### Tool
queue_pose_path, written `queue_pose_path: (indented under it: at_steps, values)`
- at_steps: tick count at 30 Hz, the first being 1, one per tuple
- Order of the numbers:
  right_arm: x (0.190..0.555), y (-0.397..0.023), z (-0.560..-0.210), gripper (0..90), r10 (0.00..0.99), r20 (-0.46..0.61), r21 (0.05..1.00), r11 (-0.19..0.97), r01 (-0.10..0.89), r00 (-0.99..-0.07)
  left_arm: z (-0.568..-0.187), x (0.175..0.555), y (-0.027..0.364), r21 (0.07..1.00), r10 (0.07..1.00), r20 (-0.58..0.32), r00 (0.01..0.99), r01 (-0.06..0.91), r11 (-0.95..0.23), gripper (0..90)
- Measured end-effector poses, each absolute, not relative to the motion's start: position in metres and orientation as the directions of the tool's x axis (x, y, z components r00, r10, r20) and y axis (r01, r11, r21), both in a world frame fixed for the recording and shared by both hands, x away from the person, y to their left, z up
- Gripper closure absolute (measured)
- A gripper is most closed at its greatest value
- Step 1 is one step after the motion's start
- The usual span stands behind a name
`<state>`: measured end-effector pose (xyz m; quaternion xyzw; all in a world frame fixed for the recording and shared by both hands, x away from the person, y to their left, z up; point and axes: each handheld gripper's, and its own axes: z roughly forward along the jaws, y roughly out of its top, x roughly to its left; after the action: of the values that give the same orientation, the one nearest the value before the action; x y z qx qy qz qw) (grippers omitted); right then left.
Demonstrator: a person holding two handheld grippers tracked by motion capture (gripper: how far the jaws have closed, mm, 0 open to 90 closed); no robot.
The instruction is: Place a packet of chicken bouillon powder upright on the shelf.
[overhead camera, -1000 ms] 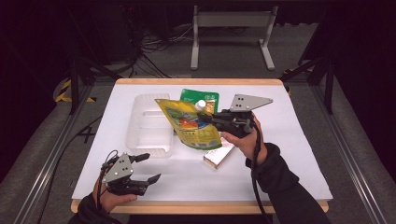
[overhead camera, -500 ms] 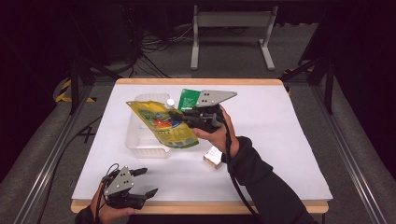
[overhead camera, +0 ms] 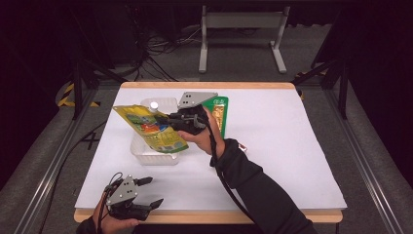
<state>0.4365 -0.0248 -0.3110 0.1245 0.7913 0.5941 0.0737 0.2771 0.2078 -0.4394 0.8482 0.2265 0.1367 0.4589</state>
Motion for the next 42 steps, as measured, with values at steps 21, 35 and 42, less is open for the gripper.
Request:
queue_pose_path:
  at_steps: [21, 35, 42]
  values:
    - [0.443, -0.011, -0.343, 89.4, 0.264, 0.090, 0.964, 0.218, 0.150, -0.960, -0.440, 0.278, 0.206, 0.838, 0.494, 0.016, 0.869, 0.258, -0.481, 23.7]
    - [0.452, -0.011, -0.367, 61.7, 0.249, 0.104, 0.838, 0.500, 0.220, -0.963, -0.441, 0.279, 0.204, 0.833, 0.483, 0.015, 0.875, 0.257, -0.490, 23.6]
    - [0.454, -0.007, -0.365, 65.3, 0.258, 0.080, 0.808, 0.549, 0.214, -0.963, -0.442, 0.280, 0.203, 0.828, 0.478, 0.011, 0.878, 0.260, -0.497, 23.6]
